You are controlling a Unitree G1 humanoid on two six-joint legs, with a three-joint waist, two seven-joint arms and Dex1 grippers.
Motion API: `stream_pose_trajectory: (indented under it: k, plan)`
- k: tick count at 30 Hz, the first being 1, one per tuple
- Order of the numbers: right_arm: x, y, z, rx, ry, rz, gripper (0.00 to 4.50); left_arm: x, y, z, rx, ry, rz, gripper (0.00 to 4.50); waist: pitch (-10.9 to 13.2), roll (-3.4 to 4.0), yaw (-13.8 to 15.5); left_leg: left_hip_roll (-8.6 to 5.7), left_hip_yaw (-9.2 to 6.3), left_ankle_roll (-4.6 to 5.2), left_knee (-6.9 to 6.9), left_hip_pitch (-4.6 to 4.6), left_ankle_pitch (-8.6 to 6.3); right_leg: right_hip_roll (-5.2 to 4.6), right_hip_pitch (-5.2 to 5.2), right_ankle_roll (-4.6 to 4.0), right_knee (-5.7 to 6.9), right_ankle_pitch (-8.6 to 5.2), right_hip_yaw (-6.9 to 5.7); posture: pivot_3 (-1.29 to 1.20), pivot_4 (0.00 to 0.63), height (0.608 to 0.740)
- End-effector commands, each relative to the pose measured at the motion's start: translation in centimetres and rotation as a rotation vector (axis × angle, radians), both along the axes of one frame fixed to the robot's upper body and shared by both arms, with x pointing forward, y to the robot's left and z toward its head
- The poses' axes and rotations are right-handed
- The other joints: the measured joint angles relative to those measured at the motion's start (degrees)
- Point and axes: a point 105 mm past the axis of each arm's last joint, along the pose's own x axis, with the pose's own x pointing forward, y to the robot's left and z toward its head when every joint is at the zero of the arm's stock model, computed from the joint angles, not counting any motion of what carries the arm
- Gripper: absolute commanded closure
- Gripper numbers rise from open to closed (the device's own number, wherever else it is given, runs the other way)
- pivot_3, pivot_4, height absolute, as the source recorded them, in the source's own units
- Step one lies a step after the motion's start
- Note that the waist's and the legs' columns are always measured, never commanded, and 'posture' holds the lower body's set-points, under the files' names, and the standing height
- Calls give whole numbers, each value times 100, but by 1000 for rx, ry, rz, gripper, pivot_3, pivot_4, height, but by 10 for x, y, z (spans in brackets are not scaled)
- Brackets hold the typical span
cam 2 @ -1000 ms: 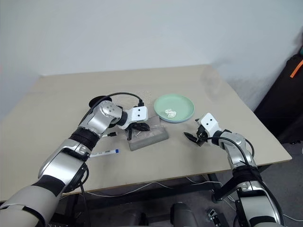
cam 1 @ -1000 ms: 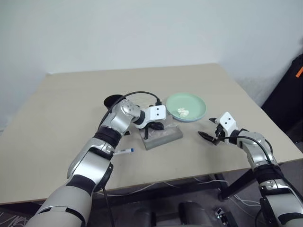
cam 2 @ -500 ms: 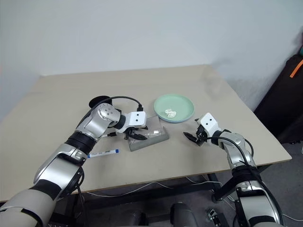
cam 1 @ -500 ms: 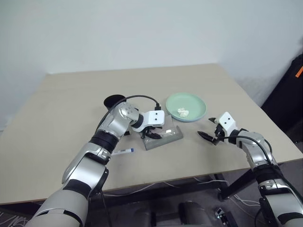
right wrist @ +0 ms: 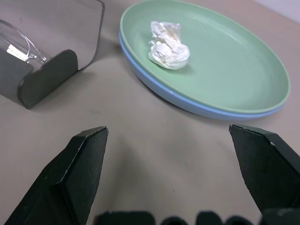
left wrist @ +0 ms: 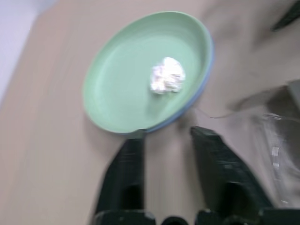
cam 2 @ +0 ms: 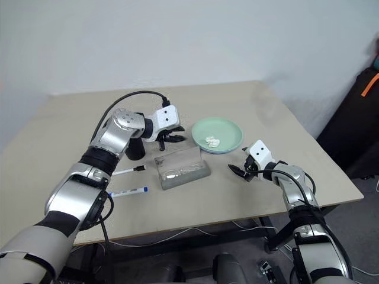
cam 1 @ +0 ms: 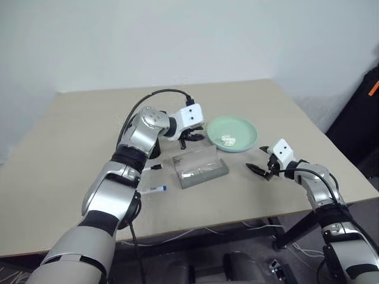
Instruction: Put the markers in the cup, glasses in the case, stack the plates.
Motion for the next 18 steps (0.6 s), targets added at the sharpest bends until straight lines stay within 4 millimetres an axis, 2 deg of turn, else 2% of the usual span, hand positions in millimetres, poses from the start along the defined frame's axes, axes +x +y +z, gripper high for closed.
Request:
stream_pose_trajectory:
  k: [1,6,11,15,18]
  plan:
    - [7,5,22,16,-76,22,0,9,12,1,76,-63,41,4476,0,0,5,0,0,0,0,0,0,0,0,0,1,0,0,0,0,720]
    - [7,9,37,104,-95,44,0,11,25,-29,183,-42,88,4476,-1,-2,6,-2,-1,0,1,0,0,0,2,4,-1,3,1,0,0,720]
    - [6,12,48,148,-104,72,0,2,24,-53,211,31,67,4476,-1,-2,7,-2,-1,0,1,-3,0,-1,1,8,-2,5,1,0,0,720]
    - [5,14,52,168,-104,97,0,-6,27,-63,229,77,34,4476,-2,-5,7,-1,-3,0,1,-4,0,-1,0,8,-1,5,0,0,0,720]
    - [2,17,56,192,-92,140,0,-26,20,-57,141,175,-89,4476,-3,-5,1,0,-2,0,1,-3,0,-1,0,8,0,6,0,0,0,720]
